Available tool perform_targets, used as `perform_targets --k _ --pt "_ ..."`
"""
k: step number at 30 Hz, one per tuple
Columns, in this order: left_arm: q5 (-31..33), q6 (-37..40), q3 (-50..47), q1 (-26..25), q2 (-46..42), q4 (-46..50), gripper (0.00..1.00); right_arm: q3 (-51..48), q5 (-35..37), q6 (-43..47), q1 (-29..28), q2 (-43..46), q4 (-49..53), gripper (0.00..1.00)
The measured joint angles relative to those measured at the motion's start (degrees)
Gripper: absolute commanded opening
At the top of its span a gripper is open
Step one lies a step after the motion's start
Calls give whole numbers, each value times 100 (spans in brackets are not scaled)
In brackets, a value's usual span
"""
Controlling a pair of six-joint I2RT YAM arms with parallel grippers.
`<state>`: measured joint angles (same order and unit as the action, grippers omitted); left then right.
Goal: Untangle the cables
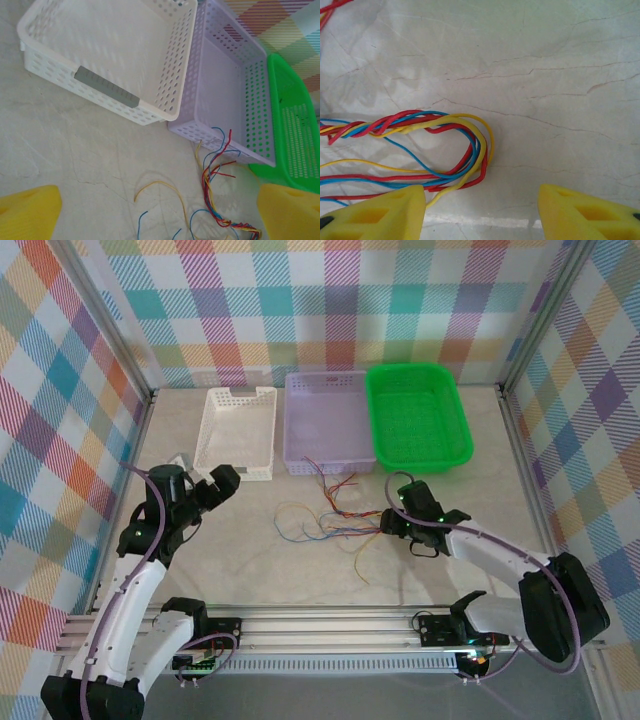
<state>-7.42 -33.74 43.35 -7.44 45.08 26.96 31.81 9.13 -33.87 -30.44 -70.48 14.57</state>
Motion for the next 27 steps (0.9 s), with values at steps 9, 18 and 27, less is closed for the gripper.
perform_targets --k 9,18,27 --pt "-157 -101 0 0 173 2 100 48 219 22 -42 -734 -354 50" --pt "-24 184 313 2 203 199 100 170 417 17 -72 -1071 -485 48" --pt "-26 275 337 0 284 295 100 240 479 7 -116 -1180 -721 49"
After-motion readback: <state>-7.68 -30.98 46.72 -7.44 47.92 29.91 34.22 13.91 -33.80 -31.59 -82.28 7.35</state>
